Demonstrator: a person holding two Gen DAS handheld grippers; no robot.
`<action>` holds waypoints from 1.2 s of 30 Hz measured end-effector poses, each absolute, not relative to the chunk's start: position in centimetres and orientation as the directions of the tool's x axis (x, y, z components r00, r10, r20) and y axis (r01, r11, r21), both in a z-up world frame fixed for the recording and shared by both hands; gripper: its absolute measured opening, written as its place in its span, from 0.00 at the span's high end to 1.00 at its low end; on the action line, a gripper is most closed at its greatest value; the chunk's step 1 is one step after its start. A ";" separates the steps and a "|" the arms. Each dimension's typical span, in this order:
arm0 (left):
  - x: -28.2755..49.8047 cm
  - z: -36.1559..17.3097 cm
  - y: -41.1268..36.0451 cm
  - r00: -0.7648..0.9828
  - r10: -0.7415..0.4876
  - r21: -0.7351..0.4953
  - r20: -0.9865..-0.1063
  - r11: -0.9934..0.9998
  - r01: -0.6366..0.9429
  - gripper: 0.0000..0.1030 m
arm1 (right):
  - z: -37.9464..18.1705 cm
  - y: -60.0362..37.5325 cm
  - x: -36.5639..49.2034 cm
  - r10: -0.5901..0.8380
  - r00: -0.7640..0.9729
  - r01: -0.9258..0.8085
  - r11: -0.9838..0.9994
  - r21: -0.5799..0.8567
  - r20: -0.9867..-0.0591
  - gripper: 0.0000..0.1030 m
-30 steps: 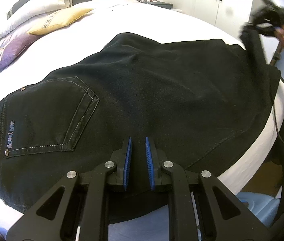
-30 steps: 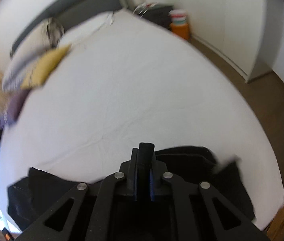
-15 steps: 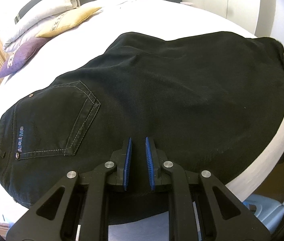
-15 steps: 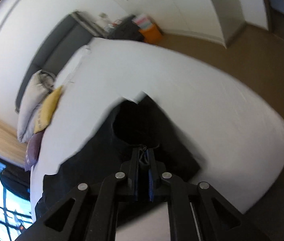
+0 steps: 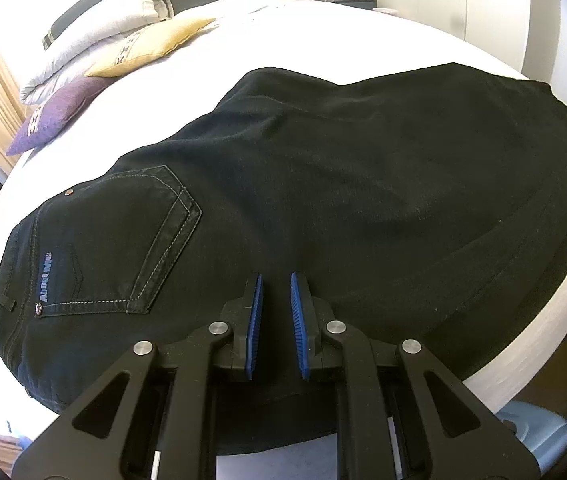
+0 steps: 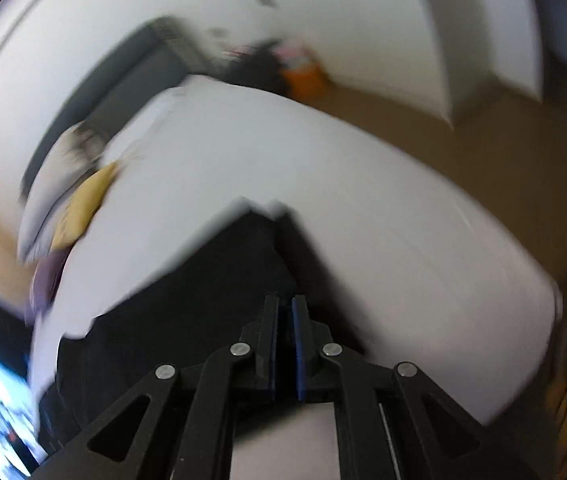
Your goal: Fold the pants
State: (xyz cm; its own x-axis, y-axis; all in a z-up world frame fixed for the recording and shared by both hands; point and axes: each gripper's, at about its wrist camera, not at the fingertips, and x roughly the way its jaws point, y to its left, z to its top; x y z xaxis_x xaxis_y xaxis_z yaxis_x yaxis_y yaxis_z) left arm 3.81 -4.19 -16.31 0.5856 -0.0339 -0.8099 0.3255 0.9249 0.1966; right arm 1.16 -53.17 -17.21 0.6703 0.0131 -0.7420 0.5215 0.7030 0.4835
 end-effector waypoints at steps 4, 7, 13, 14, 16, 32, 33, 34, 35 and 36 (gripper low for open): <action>3.8 -16.3 -4.4 0.588 -0.027 0.210 -0.808 0.920 0.331 0.87 | -17.7 -55.1 -0.5 0.025 0.684 0.560 0.623 0.546 -0.729 0.98; 3.8 -16.3 -4.7 0.590 -0.012 0.221 -0.808 0.920 0.322 0.87 | -16.7 -55.9 -1.0 0.030 0.711 0.541 0.615 0.574 -0.703 0.98; 3.4 -16.2 -5.3 0.597 0.004 0.242 -0.802 0.916 0.319 0.87 | -12.8 -56.5 0.4 0.113 0.743 0.422 0.686 0.592 -0.660 0.82; 3.3 -16.2 -5.5 0.599 0.010 0.254 -0.800 0.911 0.324 0.87 | -12.6 -57.0 0.8 0.130 0.732 0.421 0.686 0.594 -0.669 0.74; 2.8 -16.2 -6.0 0.613 0.025 0.288 -0.790 0.897 0.335 0.87 | -12.8 -57.8 1.5 0.180 0.697 0.433 0.666 0.608 -0.694 0.57; 2.7 -16.5 -5.4 0.634 0.013 0.249 -0.773 0.926 0.284 0.87 | -15.7 -54.9 0.8 0.472 0.507 0.539 0.479 0.692 -0.721 0.47; 2.7 -16.5 -5.3 0.635 0.013 0.249 -0.773 0.926 0.284 0.87 | -16.2 -54.8 1.0 0.471 0.496 0.562 0.467 0.683 -0.730 0.47; 2.7 -16.5 -5.3 0.634 0.011 0.248 -0.773 0.926 0.286 0.87 | -16.9 -54.9 1.2 0.479 0.488 0.583 0.443 0.681 -0.730 0.47; 2.7 -16.5 -5.2 0.634 0.007 0.244 -0.773 0.926 0.288 0.87 | -17.6 -55.0 1.4 0.489 0.490 0.596 0.416 0.687 -0.722 0.47; 2.8 -16.5 -5.1 0.634 0.003 0.239 -0.774 0.927 0.288 0.87 | -17.8 -55.1 1.5 0.492 0.500 0.601 0.394 0.695 -0.712 0.47</action>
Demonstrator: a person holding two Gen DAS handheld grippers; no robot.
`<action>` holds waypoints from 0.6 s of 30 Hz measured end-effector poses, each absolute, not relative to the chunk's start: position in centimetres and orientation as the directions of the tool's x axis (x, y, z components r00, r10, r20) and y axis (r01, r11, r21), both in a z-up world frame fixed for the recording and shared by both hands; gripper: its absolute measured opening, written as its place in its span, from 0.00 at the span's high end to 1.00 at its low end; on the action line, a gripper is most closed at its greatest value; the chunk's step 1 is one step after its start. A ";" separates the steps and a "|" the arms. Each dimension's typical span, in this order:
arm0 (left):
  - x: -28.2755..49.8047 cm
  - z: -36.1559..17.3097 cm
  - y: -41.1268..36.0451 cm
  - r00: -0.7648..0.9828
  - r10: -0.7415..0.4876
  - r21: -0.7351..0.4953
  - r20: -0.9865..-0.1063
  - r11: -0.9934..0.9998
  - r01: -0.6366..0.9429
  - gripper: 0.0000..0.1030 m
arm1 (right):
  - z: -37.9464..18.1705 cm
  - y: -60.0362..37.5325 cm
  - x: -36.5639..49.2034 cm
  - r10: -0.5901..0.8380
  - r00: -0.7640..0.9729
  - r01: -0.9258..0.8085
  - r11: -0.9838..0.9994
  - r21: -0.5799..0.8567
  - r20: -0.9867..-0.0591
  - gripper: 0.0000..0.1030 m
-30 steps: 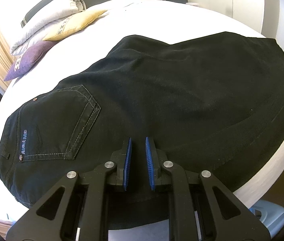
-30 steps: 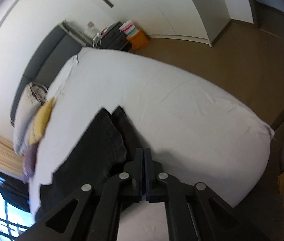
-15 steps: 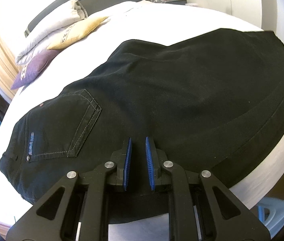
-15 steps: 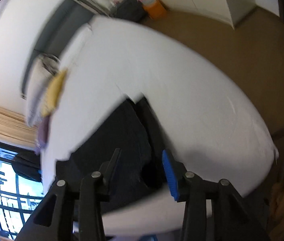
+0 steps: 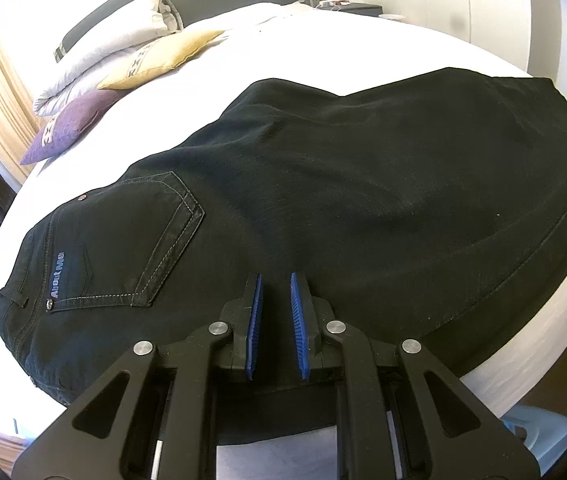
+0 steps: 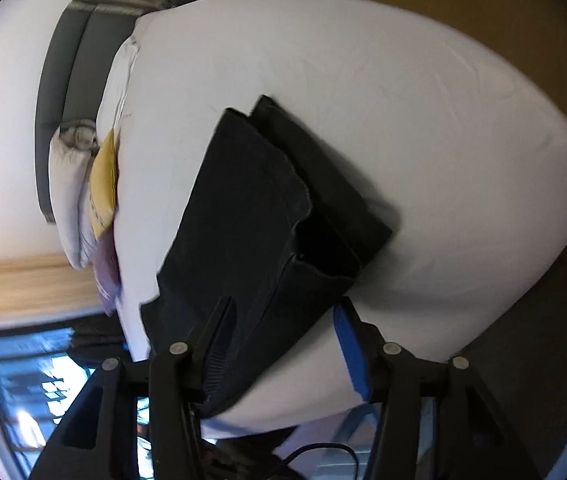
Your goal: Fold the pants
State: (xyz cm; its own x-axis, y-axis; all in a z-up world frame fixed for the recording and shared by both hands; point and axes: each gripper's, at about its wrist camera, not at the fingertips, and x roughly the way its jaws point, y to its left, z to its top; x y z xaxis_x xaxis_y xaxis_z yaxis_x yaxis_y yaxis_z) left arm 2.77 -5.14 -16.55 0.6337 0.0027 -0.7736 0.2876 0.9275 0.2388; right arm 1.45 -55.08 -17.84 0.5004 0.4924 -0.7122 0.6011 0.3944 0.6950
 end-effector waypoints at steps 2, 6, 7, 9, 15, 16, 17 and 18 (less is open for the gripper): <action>2.8 -16.6 -5.0 0.634 -0.001 0.231 -0.773 0.931 0.284 0.87 | -18.1 -55.0 1.8 0.495 0.512 0.598 0.381 0.705 -0.702 0.47; 2.8 -16.7 -5.3 0.640 0.006 0.234 -0.768 0.933 0.273 0.87 | -18.8 -54.9 2.5 0.490 0.519 0.595 0.380 0.708 -0.700 0.67; 2.8 -16.7 -5.2 0.640 0.005 0.232 -0.768 0.934 0.272 0.87 | -18.7 -54.9 2.6 0.482 0.525 0.588 0.389 0.709 -0.701 0.82; 2.6 -16.7 -5.2 0.639 0.001 0.227 -0.769 0.935 0.272 0.87 | -18.5 -54.9 2.8 0.464 0.535 0.574 0.413 0.707 -0.706 0.89; 2.6 -16.5 -4.8 0.633 -0.008 0.213 -0.774 0.938 0.273 0.87 | -15.1 -54.3 2.9 0.398 0.645 0.446 0.497 0.744 -0.652 0.93; 2.6 -16.5 -4.8 0.630 -0.010 0.209 -0.776 0.940 0.272 0.87 | -13.7 -54.0 2.9 0.386 0.681 0.395 0.522 0.756 -0.623 0.94; 2.7 -16.4 -4.7 0.627 -0.013 0.202 -0.779 0.942 0.269 0.87 | -12.2 -53.5 2.8 0.375 0.711 0.336 0.561 0.756 -0.594 0.94; 2.8 -16.3 -4.7 0.624 -0.015 0.193 -0.781 0.945 0.265 0.87 | -11.0 -53.0 2.8 0.367 0.730 0.294 0.594 0.749 -0.577 0.94</action>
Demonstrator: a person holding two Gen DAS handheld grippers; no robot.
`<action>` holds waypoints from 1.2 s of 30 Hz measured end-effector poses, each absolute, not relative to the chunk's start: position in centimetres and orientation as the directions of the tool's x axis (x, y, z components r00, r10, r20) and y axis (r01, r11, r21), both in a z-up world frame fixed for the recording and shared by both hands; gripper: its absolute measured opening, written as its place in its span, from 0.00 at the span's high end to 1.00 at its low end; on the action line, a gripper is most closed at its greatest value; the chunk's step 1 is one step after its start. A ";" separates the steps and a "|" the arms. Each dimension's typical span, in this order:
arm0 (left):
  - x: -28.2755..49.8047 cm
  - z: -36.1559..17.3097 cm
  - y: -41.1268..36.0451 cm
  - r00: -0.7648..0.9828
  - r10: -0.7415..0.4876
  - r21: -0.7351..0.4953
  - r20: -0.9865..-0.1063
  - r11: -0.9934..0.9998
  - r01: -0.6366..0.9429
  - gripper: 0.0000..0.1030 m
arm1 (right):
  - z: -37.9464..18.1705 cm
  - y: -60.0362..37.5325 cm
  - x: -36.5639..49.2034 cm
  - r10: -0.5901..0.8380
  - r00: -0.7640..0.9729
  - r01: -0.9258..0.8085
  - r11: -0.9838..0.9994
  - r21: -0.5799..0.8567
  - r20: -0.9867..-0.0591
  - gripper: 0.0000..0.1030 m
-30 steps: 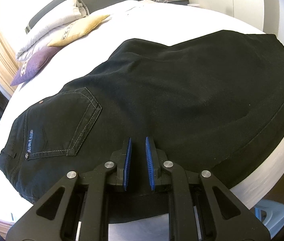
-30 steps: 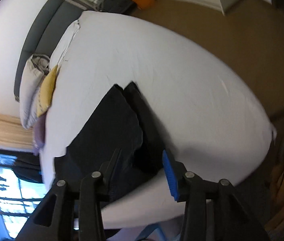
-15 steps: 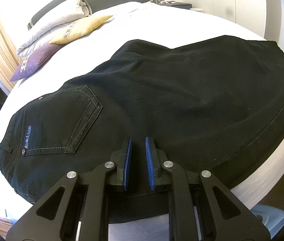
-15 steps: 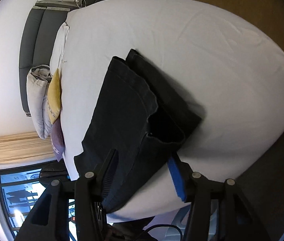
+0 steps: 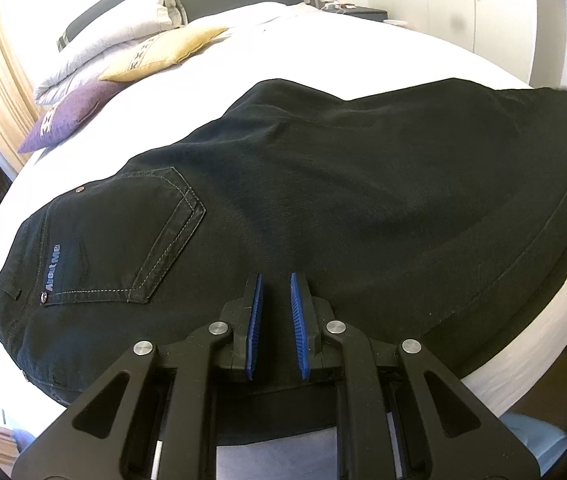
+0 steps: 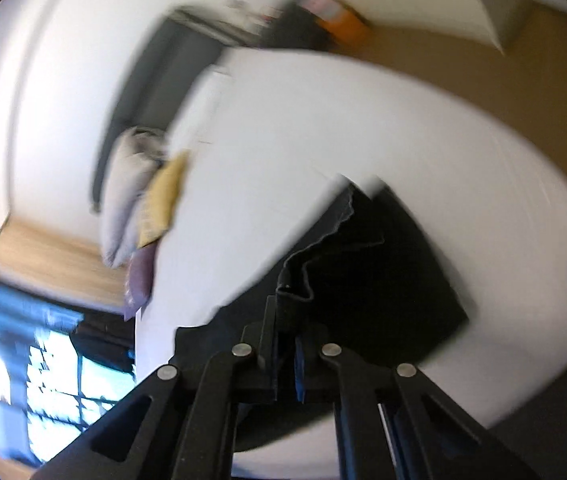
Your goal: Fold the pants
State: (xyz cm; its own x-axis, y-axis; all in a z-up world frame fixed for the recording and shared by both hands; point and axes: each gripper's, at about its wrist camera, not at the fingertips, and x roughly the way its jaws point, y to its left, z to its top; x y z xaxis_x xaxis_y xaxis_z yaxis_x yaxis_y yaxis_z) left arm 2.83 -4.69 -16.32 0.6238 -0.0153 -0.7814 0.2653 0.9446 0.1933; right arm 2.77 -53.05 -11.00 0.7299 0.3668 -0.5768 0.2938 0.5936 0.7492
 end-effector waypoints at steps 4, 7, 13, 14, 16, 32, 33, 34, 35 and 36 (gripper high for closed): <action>3.0 -16.2 -4.6 0.620 -0.018 0.178 -0.784 0.951 0.253 0.86 | -12.4 -53.7 2.2 0.344 0.724 0.314 0.607 0.730 -0.598 0.94; 2.8 -16.0 -5.3 0.625 -0.021 0.193 -0.780 0.943 0.273 0.86 | -19.4 -55.8 0.8 0.332 0.663 0.465 0.521 0.716 -0.671 0.95; 3.0 -16.0 -5.4 0.625 -0.016 0.210 -0.781 0.935 0.285 0.86 | -20.1 -55.8 -0.2 0.316 0.694 0.431 0.538 0.724 -0.647 0.95; 3.0 -16.0 -5.4 0.624 -0.017 0.209 -0.781 0.935 0.286 0.86 | -19.7 -55.9 -0.2 0.316 0.699 0.425 0.538 0.728 -0.642 0.95; 2.9 -15.9 -5.3 0.622 -0.020 0.203 -0.783 0.937 0.285 0.86 | -17.7 -55.3 -0.2 0.289 0.712 0.390 0.595 0.702 -0.640 0.95; 2.3 -14.2 -3.4 0.573 -0.145 0.063 -0.807 0.943 0.328 0.86 | -17.5 -59.0 -4.9 0.093 0.642 0.637 0.488 0.597 -0.761 0.70; 2.2 -13.6 -3.2 0.581 -0.159 0.051 -0.798 0.943 0.329 0.86 | -16.2 -59.4 -5.1 0.056 0.646 0.648 0.487 0.586 -0.761 0.70; 2.1 -13.2 -3.1 0.592 -0.165 0.047 -0.789 0.944 0.327 0.86 | -15.2 -59.4 -5.0 0.044 0.667 0.631 0.497 0.596 -0.743 0.70; 2.2 -12.7 -3.2 0.601 -0.173 0.042 -0.781 0.945 0.326 0.86 | -13.6 -58.9 -4.3 0.047 0.702 0.586 0.529 0.614 -0.710 0.70; 2.4 -12.3 -3.2 0.607 -0.184 0.031 -0.773 0.945 0.325 0.86 | -12.4 -58.1 -3.5 0.066 0.726 0.539 0.562 0.627 -0.684 0.70</action>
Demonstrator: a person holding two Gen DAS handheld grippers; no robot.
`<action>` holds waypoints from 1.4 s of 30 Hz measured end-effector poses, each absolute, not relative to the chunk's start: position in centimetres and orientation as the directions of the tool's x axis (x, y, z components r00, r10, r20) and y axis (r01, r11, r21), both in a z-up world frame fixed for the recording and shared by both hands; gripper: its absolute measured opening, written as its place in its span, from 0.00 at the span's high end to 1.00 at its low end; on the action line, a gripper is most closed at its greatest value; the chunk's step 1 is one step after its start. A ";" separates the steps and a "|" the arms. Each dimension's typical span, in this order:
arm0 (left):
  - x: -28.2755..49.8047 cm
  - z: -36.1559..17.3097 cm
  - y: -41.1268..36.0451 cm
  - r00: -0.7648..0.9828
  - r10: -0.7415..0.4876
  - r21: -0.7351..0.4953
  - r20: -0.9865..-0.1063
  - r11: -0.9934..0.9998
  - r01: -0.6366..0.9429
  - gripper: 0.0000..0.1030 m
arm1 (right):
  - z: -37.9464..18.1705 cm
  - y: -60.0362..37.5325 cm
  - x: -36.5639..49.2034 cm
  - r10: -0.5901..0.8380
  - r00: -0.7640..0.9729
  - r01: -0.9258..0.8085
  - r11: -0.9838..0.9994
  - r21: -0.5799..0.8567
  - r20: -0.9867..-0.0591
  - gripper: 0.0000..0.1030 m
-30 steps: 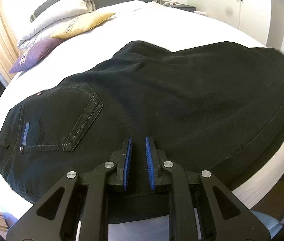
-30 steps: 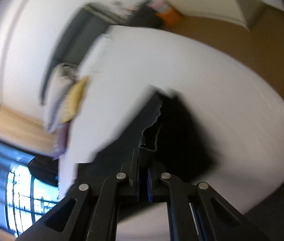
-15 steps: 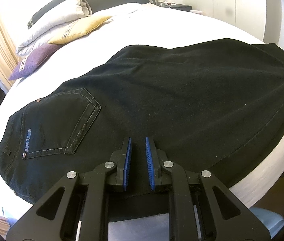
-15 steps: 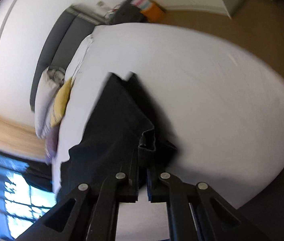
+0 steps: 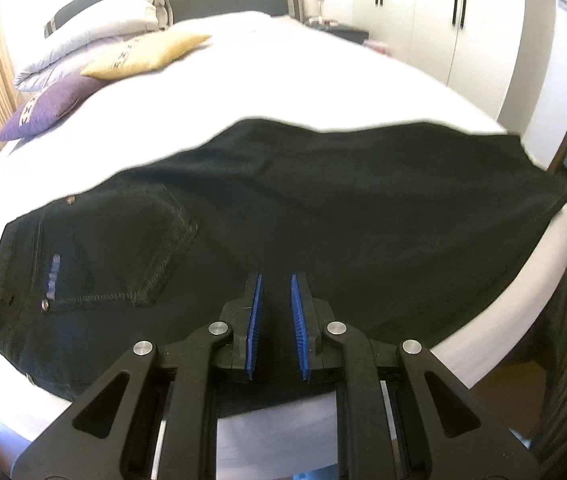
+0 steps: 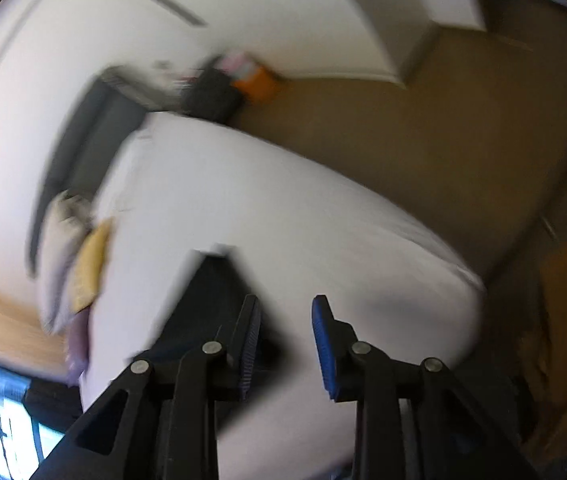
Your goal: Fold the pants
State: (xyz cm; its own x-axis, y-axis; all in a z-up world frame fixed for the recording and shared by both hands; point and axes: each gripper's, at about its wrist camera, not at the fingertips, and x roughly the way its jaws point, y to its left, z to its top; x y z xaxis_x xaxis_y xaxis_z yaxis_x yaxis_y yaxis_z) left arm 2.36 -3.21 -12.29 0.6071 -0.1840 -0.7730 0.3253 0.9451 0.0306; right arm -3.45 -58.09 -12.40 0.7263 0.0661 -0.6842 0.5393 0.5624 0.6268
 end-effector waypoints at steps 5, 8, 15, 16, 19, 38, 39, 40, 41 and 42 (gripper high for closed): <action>3.9 -11.8 -4.5 0.627 -0.223 0.010 -0.747 0.938 0.345 0.86 | -11.0 -51.9 3.2 0.369 0.764 0.225 0.616 0.755 -0.529 0.70; 4.7 -14.6 -5.5 0.586 -0.191 0.050 -0.787 0.928 0.370 0.64 | -15.5 -50.3 6.1 0.469 0.682 0.242 0.578 0.779 -0.560 0.66; 4.5 -14.0 -3.4 0.578 -0.236 -0.041 -0.781 0.943 0.330 0.53 | -20.0 -55.5 3.4 0.365 0.659 0.430 0.536 0.727 -0.658 1.00; 4.7 -13.1 -3.1 0.596 -0.247 -0.048 -0.764 0.943 0.328 0.50 | -19.1 -55.5 3.4 0.340 0.650 0.435 0.566 0.700 -0.679 0.96; 7.2 -10.4 -1.7 0.655 -0.226 -0.025 -0.721 0.953 0.301 0.39 | -14.7 -53.3 5.1 0.302 0.670 0.364 0.662 0.655 -0.678 0.79; 17.5 -16.4 10.4 0.594 -0.128 -0.081 -0.794 0.991 0.106 0.39 | -23.3 -22.2 30.3 0.720 0.258 0.023 0.662 0.749 -0.644 1.00; 17.4 -16.4 10.4 0.600 -0.122 -0.071 -0.791 0.992 0.108 0.39 | -23.9 -23.8 30.7 0.717 0.303 0.062 0.643 0.763 -0.628 1.00; 17.3 -16.5 10.2 0.604 -0.114 -0.059 -0.789 0.992 0.110 0.39 | -24.3 -25.5 30.9 0.710 0.349 0.094 0.623 0.776 -0.612 1.00; 17.1 -16.5 10.1 0.609 -0.106 -0.047 -0.786 0.993 0.113 0.39 | -24.3 -27.0 31.0 0.671 0.393 0.117 0.642 0.758 -0.629 1.00; 17.4 -16.8 9.9 0.614 -0.102 -0.042 -0.783 0.993 0.112 0.39 | -23.8 -27.8 30.8 0.639 0.416 0.120 0.667 0.735 -0.648 1.00</action>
State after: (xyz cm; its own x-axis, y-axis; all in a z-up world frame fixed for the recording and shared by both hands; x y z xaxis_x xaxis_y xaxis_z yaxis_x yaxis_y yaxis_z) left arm 17.44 9.90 -16.78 0.6137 -0.1019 -0.7829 0.1115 0.9929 -0.0418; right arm 30.82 -27.83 -23.83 0.4157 0.6387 -0.6475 0.1199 0.6673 0.7351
